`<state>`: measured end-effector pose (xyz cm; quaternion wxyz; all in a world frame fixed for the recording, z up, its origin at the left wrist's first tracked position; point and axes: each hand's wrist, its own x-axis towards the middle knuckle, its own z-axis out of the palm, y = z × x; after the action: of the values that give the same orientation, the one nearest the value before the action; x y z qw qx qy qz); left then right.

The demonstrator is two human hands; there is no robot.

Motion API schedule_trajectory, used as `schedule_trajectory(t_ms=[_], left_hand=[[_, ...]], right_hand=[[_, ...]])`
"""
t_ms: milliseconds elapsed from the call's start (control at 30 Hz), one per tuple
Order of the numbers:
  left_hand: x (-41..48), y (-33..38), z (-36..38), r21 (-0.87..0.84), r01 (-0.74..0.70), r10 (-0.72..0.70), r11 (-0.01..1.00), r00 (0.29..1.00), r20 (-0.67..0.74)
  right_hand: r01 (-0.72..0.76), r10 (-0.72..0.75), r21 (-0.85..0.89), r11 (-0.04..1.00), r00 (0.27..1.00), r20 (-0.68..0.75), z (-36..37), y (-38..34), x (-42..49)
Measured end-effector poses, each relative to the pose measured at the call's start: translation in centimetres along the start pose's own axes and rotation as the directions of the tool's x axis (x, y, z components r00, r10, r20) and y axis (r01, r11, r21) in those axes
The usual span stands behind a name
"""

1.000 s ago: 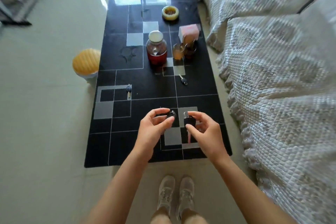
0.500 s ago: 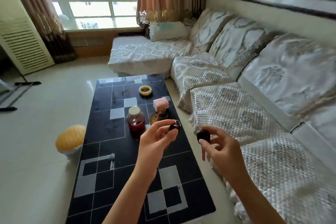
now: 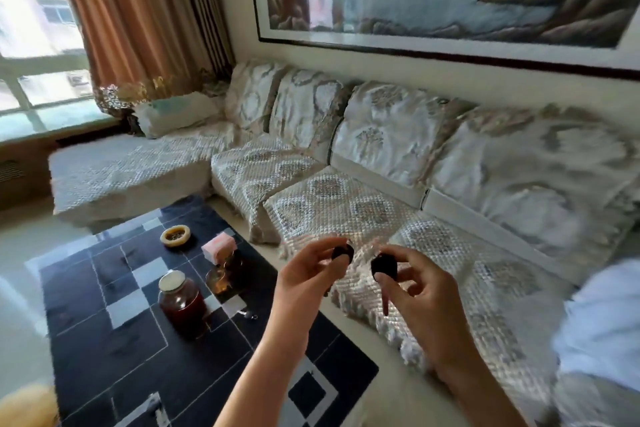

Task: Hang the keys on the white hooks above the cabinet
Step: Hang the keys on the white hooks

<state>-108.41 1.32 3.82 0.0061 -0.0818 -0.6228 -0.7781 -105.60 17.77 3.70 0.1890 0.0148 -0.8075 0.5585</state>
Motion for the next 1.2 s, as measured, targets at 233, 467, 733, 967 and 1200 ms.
schedule_trajectory(t_ms=[233, 467, 733, 967, 1200], left_hand=[[-3.3, 0.3, 8.9, -0.069, 0.058, -0.028, 0.996, 0.925, 0.379], [-9.9, 1.2, 20.2, -0.129, 0.081, 0.024, 0.988, 0.755, 0.655], [-21.5, 0.9, 31.5, -0.15, 0.113, 0.051, 0.982, 0.607, 0.793], [-35.2, -0.3, 40.4, -0.129, 0.187, 0.031, 0.974, 0.454, 0.891], [-43.9, -1.3, 47.6, -0.075, 0.212, -0.004, 0.974, 0.347, 0.938]], right_hand=[[-0.101, 0.065, -0.082, 0.991, 0.93, -0.361, -9.5, -1.1, -8.0], [-0.132, 0.037, -0.102, 0.986, 0.769, -0.639, -19.5, -3.1, -17.0], [-0.191, 0.013, -0.142, 0.971, 0.639, -0.769, -29.9, -5.2, -30.0], [-0.282, 0.014, -0.155, 0.947, 0.518, -0.855, -39.0, -5.8, -43.8], [-0.381, 0.024, -0.131, 0.915, 0.377, -0.926, -45.5, -6.6, -53.9]])
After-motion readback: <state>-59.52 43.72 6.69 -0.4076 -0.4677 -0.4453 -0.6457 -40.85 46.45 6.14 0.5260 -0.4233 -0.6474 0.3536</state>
